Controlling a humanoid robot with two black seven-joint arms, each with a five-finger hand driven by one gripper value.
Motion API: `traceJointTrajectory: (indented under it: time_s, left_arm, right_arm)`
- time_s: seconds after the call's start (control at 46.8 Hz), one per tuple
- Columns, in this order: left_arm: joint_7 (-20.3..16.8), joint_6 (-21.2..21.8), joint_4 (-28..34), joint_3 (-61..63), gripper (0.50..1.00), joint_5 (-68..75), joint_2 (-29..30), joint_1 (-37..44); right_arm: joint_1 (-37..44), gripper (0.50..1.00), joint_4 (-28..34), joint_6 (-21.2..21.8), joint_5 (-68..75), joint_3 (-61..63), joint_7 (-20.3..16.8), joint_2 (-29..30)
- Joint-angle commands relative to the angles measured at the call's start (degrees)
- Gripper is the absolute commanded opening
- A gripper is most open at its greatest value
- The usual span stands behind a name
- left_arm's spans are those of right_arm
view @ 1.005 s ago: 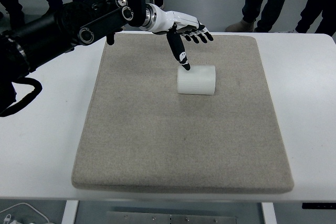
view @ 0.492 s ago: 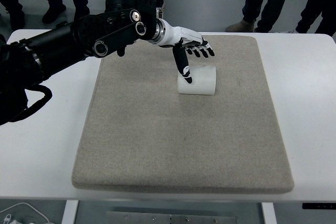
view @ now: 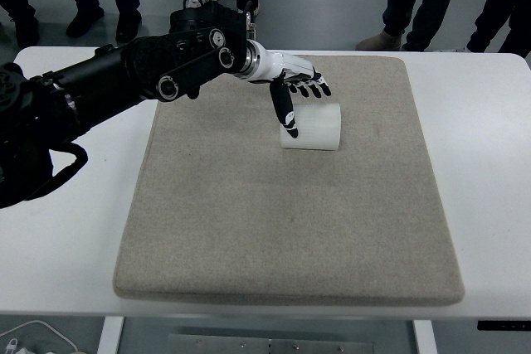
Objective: Flip white cup upright
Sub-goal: 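Close the left hand's fingers around the cup body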
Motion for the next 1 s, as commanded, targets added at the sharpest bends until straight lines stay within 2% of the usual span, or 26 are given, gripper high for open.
traceJointTrajectory:
  time_s: [0.0,0.513,0.983]
  left_arm:
    - [-0.23,0.1,0.71,0.67,0.971,-0.15,0.0,0.32]
    - [-0.93,1.16,0.62,0.59,0.964,-0.32,0.0,0.32]
    - [-4.01,1.24,-0.78,-0.2,0.964,-0.85,0.0,0.14]
  right_arm:
    - [-0.06,0.93,0.0,-0.01,0.0,0.05,0.0,0.0]
    - [0.03,0.93,0.0,0.08,0.0,-0.12,0.0,0.0]
    - [0.03,0.93,0.0,0.08,-0.09,-0.21,0.0,0.0]
